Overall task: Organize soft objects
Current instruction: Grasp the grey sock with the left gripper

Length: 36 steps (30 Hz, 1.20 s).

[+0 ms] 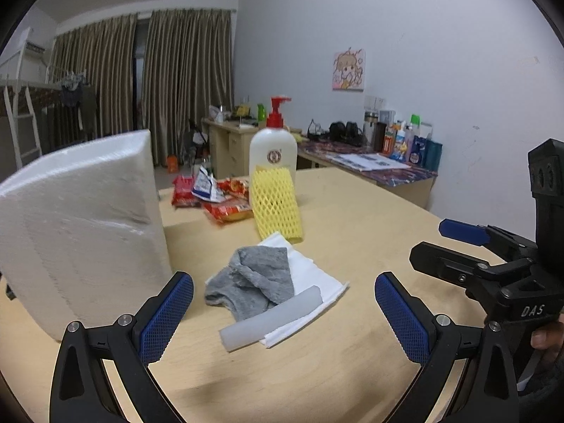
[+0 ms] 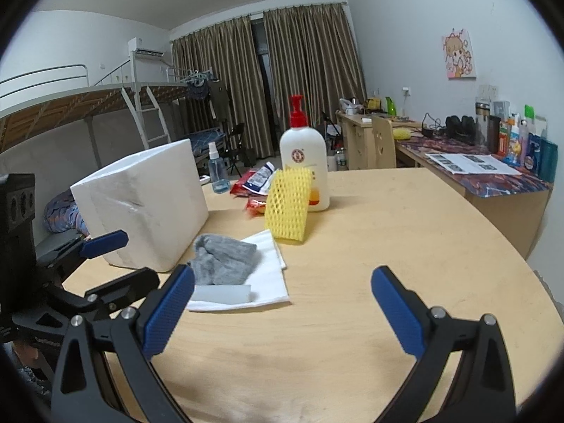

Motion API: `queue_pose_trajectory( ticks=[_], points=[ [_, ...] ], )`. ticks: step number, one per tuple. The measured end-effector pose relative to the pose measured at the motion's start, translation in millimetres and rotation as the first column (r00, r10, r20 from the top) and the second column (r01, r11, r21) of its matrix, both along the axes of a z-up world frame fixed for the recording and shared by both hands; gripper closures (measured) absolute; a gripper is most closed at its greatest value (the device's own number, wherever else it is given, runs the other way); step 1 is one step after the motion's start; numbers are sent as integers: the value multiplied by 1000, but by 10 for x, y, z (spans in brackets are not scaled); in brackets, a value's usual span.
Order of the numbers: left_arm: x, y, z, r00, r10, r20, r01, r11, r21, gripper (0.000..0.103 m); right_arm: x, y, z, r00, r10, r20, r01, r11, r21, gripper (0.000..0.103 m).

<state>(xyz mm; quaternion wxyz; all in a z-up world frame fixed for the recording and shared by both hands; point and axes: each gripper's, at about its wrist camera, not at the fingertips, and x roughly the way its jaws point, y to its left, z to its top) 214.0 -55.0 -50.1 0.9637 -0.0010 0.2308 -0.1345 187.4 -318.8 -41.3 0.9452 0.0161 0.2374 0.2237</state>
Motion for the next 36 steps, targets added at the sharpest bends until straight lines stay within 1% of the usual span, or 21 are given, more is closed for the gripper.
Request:
queue_pose_trajectory(
  ticks=[3, 7, 12, 15, 17, 18, 20, 21, 23, 24, 25, 27, 30, 33, 34, 36],
  points=[
    [117, -43, -49, 999, 2, -39, -2, 1000, -12, 0, 59, -48, -17, 1000, 10, -11, -10, 1000, 3, 1],
    [306, -68, -107, 995, 25, -95, -27, 999, -21, 0, 122, -78, -37, 999, 36, -24, -36, 999, 5, 1],
    [566, -35, -207, 973, 71, -219, -83, 995, -49, 4, 261, -63, -89, 995, 65, -71, -66, 998, -12, 1],
    [676, -49, -239, 964, 94, -250, -107, 993, -41, 8, 341, -33, -123, 991, 96, -94, -99, 995, -33, 1],
    [726, -60, -243, 960, 114, -256, -126, 992, -31, 10, 408, -34, -139, 987, 115, -111, -120, 992, -35, 1],
    [764, -63, -249, 955, 140, -260, -151, 988, -20, 10, 445, -35, -144, 985, 121, -120, -126, 991, -37, 1],
    [822, -68, -275, 947, 169, -273, -177, 984, -8, 15, 525, -27, -156, 982, 131, -138, -139, 989, -47, 1],
    [861, -74, -294, 942, 174, -286, -183, 983, -4, 20, 549, -19, -159, 980, 137, -144, -146, 988, -54, 1],
    [910, -86, -315, 936, 182, -301, -188, 982, 7, 20, 612, 1, -151, 978, 143, -153, -155, 986, -68, 1],
    [935, -94, -328, 933, 187, -306, -192, 981, 15, 24, 652, 9, -139, 976, 145, -160, -158, 985, -70, 1],
    [946, -93, -332, 932, 190, -309, -194, 981, 19, 29, 679, 20, -128, 975, 153, -162, -165, 984, -66, 1],
    [971, -89, -359, 928, 196, -318, -199, 980, 23, 34, 728, 33, -118, 972, 162, -169, -175, 982, -66, 1],
    [1009, -65, -392, 919, 199, -340, -203, 979, 25, 46, 796, 63, -93, 969, 173, -175, -187, 980, -69, 1],
    [1023, -34, -408, 915, 200, -351, -208, 978, 16, 49, 864, 103, -91, 966, 179, -187, -195, 978, -72, 1],
    [1035, -32, -422, 913, 199, -357, -204, 979, 23, 55, 888, 115, -87, 966, 178, -190, -195, 978, -75, 1],
    [1035, -39, -431, 913, 196, -359, -197, 980, 34, 60, 937, 142, -84, 963, 181, -198, -199, 977, -73, 1]
  ],
)
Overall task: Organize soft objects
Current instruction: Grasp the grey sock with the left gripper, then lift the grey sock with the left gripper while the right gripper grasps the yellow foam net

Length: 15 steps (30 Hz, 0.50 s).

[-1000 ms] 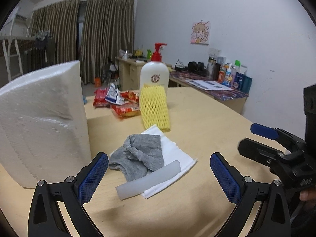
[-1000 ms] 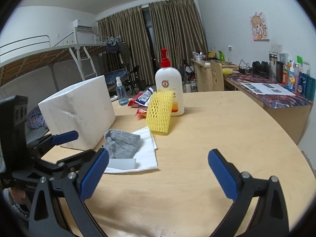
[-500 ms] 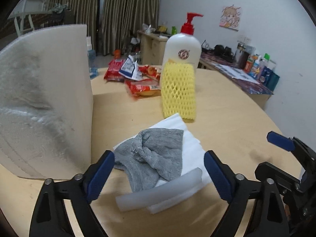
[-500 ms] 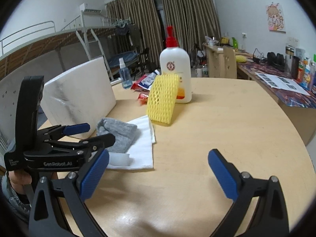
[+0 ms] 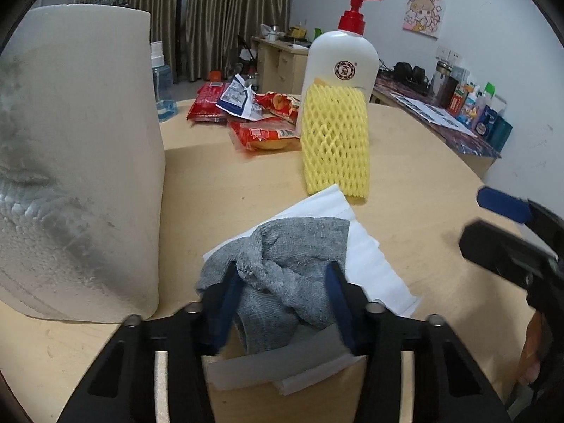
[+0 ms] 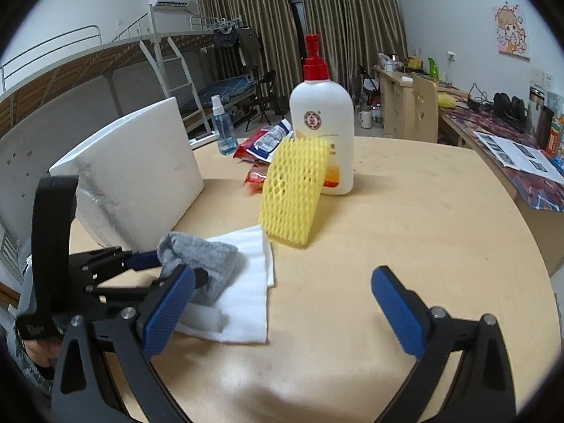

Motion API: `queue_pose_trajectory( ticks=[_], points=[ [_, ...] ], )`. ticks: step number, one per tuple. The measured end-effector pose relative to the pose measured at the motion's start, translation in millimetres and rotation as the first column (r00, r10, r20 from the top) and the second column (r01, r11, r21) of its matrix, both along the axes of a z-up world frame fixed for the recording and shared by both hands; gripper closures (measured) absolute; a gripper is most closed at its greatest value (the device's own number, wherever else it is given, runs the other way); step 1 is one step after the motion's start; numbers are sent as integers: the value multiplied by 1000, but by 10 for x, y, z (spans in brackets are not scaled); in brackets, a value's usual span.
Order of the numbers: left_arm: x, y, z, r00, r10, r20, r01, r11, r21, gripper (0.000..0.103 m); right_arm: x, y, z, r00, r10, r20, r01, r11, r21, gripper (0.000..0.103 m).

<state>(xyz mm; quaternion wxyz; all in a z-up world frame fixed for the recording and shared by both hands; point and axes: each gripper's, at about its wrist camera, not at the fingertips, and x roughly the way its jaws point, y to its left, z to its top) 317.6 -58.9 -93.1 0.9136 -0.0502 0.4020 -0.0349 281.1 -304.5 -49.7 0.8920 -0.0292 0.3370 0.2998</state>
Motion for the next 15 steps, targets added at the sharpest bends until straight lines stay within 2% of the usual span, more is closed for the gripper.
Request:
queue_pose_trajectory(
  ticks=[5, 6, 9, 15],
  points=[
    [17, -8, -17, 1000, -13, -5, 13, 1000, 17, 79, 92, 75, 5, 1000, 7, -15, -7, 1000, 3, 1],
    [23, -2, -24, 1000, -14, -9, 14, 1000, 15, 86, 113, 91, 9, 1000, 8, -17, -8, 1000, 2, 1],
    [20, 42, -28, 1000, -27, -9, 27, 999, -24, 88, 183, 132, 1, 1000, 7, -29, -7, 1000, 5, 1],
    [-76, 80, 62, 998, -53, 43, 55, 997, -49, 89, 275, 212, 31, 999, -10, -31, 10, 1000, -2, 1]
  ],
)
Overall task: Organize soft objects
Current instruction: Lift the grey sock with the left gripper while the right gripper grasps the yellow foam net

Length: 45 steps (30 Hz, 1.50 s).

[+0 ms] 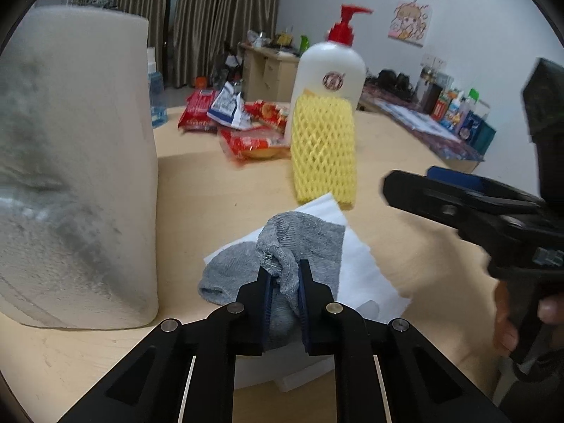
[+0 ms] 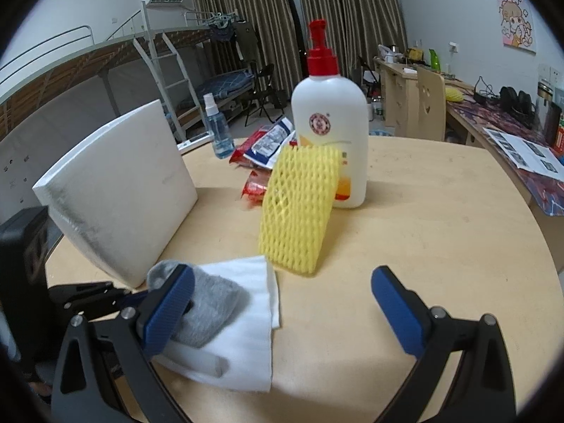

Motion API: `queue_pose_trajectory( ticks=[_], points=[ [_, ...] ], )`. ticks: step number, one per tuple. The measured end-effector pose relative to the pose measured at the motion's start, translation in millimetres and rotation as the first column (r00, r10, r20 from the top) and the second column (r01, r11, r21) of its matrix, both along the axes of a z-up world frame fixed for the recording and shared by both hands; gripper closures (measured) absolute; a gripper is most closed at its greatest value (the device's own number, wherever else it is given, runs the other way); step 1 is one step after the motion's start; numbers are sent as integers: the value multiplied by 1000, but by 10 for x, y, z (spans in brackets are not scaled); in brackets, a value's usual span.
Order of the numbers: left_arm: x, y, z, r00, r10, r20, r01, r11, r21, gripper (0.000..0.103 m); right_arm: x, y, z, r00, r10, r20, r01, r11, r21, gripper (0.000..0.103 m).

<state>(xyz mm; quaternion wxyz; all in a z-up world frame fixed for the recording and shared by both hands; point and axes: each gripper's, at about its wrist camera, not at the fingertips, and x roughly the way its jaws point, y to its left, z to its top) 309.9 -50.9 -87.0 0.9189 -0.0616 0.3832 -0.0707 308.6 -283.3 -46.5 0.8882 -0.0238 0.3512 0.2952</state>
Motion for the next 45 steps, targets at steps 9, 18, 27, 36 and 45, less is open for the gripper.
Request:
queue_pose_trajectory(
  ticks=[9, 18, 27, 36, 45],
  points=[
    [-123, 80, 114, 997, -21, 68, 22, 1000, -18, 89, 142, 129, 30, 1000, -19, 8, 19, 1000, -25, 1],
    [-267, 196, 213, 992, -7, 129, 9, 1000, -15, 89, 325, 262, -36, 997, -74, -15, 73, 995, -75, 1],
    [-418, 334, 308, 981, -28, 193, 39, 998, -56, 89, 446, 404, -71, 996, -88, -30, 84, 991, -107, 9],
    [-583, 441, 349, 975, -27, 221, 45, 996, -78, 89, 564, 472, -152, 991, -129, -47, 121, 981, -155, 14],
    [-665, 480, 394, 971, -28, 235, 49, 996, -80, 89, 685, 440, -289, 983, -142, -119, 123, 981, -149, 52]
  ],
)
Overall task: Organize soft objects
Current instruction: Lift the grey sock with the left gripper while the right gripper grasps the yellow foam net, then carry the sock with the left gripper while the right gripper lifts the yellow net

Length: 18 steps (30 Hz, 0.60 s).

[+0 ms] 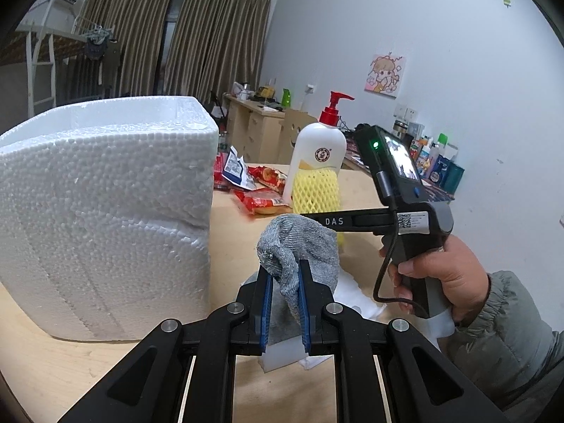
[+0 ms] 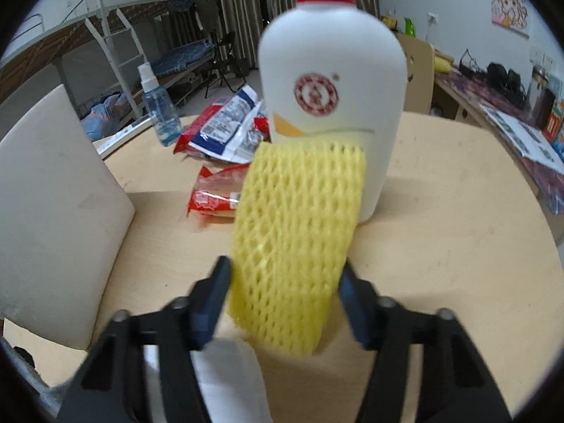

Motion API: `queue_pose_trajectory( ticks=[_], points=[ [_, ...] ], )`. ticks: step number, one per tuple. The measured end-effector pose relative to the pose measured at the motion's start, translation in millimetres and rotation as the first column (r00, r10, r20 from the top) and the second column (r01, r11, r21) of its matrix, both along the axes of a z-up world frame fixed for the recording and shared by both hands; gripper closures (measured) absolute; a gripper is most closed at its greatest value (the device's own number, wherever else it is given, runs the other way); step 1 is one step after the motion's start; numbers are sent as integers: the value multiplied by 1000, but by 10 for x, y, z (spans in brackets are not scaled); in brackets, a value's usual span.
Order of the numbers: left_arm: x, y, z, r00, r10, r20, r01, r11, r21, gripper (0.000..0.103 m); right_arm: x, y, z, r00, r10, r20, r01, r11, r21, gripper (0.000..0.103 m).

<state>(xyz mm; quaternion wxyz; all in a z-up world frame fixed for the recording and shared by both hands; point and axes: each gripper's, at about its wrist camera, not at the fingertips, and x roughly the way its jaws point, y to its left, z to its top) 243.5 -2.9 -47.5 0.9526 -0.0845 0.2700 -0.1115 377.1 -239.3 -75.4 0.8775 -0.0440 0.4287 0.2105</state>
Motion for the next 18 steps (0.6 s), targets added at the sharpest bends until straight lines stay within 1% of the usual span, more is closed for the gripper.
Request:
queue_pose_trajectory(
  ticks=[1, 2, 3, 4, 5, 10, 18],
  points=[
    [-5, 1, 4, 1000, -1, 2, 1, 1000, 1, 89, 1, -1, -8, 1000, 0, -2, 0, 1000, -1, 55],
    [-8, -1, 10, 1000, -1, 4, 1, 1000, 2, 89, -1, -1, -12, 1000, -3, 0, 3, 1000, -5, 62],
    [-12, 2, 14, 1000, 1, 5, -1, 1000, 1, 89, -6, -7, -9, 1000, -6, 2, 6, 1000, -4, 73],
    [-20, 8, 19, 1000, 4, 7, -4, 1000, 1, 89, -6, -5, -10, 1000, -1, -3, 1, 1000, -1, 79],
    [-29, 16, 24, 1000, 7, 7, -7, 1000, 1, 89, -11, -7, -6, 1000, 3, -10, -3, 1000, 9, 88],
    [-90, 35, 66, 1000, 18, 11, -18, 1000, 7, 89, -94, -7, 79, 1000, 5, 8, -5, 999, 34, 90],
    [-238, 44, 190, 998, 50, 33, -50, 999, 2, 89, -362, -97, 369, 998, 4, 67, -9, 997, 78, 90]
  ],
)
